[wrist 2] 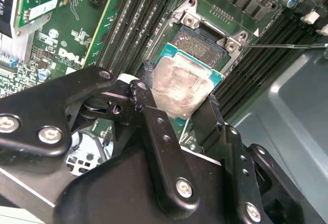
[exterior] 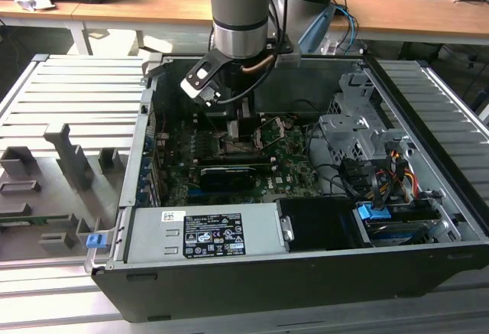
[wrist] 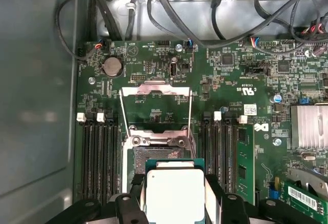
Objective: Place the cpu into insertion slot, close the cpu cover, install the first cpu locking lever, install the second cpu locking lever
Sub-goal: 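Place the cpu into insertion slot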
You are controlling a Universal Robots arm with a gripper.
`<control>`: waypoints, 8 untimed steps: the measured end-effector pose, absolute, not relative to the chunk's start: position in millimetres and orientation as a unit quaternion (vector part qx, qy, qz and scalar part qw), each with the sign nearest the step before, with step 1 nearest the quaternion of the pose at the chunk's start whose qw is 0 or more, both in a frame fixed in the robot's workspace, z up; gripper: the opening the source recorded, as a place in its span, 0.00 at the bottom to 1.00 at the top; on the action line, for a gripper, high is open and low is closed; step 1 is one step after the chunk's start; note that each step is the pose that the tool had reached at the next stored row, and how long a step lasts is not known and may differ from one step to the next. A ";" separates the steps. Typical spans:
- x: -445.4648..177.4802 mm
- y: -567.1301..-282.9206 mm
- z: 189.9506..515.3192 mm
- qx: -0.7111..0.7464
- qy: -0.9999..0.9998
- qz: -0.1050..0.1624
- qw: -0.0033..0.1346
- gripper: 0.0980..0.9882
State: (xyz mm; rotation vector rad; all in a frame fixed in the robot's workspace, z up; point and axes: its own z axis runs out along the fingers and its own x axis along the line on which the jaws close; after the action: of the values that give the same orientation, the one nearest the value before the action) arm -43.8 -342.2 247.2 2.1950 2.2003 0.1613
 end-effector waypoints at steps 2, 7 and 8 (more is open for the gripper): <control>-43.8 -342.2 245.8 0.705 0.707 0.052 0.015 0.50; -43.7 -342.2 242.2 0.705 0.707 0.052 0.015 0.50; -43.8 -342.2 241.7 0.705 0.707 0.052 0.015 0.50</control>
State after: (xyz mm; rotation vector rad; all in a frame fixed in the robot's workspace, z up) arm -43.8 -342.2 241.7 2.1951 2.2003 0.1614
